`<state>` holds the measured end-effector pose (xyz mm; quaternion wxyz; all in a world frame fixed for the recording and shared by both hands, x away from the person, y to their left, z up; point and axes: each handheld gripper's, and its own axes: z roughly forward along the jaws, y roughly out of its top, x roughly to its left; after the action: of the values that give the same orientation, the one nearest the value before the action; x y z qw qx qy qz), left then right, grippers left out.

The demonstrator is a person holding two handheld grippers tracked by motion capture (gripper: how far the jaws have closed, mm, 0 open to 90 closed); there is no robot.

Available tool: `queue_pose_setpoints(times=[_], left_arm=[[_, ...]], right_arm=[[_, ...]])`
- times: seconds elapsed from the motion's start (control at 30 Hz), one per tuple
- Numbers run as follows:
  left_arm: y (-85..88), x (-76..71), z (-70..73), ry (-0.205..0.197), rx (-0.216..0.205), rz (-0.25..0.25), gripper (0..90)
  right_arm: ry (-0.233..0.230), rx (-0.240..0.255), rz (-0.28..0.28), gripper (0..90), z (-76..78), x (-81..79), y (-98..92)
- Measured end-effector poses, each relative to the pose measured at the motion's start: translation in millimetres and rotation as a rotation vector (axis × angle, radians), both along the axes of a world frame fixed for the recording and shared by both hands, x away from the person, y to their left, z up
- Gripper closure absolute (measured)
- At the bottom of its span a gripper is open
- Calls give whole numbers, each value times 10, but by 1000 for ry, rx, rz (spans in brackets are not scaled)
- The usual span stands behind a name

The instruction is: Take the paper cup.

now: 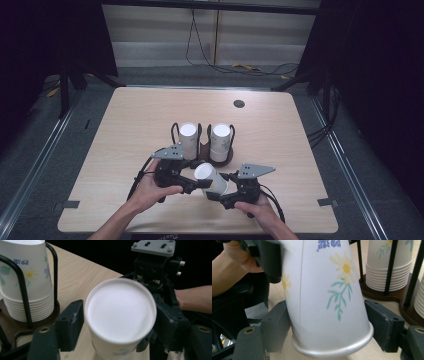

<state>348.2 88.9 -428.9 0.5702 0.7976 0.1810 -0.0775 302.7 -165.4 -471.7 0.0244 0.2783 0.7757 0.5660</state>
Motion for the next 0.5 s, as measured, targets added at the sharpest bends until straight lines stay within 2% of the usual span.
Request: queue_pose_setpoints(times=[0.13,0.23,0.27,0.4,0.43,0.5], left_arm=[[10,32,-9,16,20,21,214],[9,36,-16,3,38,26,213],[6,34,-8,-4,59,22,213],[13,30,32,-6,81,15,220],[18,29,43,-13,82,17,220],[32,19,54,-49,76,33,220]], right_arm=[[1,-10,1,254,3,9,-4],[9,-29,2,255,-11,38,2],[7,-32,3,256,-12,46,-2],[6,-53,0,259,25,59,-23],[6,-53,0,259,25,59,-23],[-7,-71,0,260,52,67,-26]])
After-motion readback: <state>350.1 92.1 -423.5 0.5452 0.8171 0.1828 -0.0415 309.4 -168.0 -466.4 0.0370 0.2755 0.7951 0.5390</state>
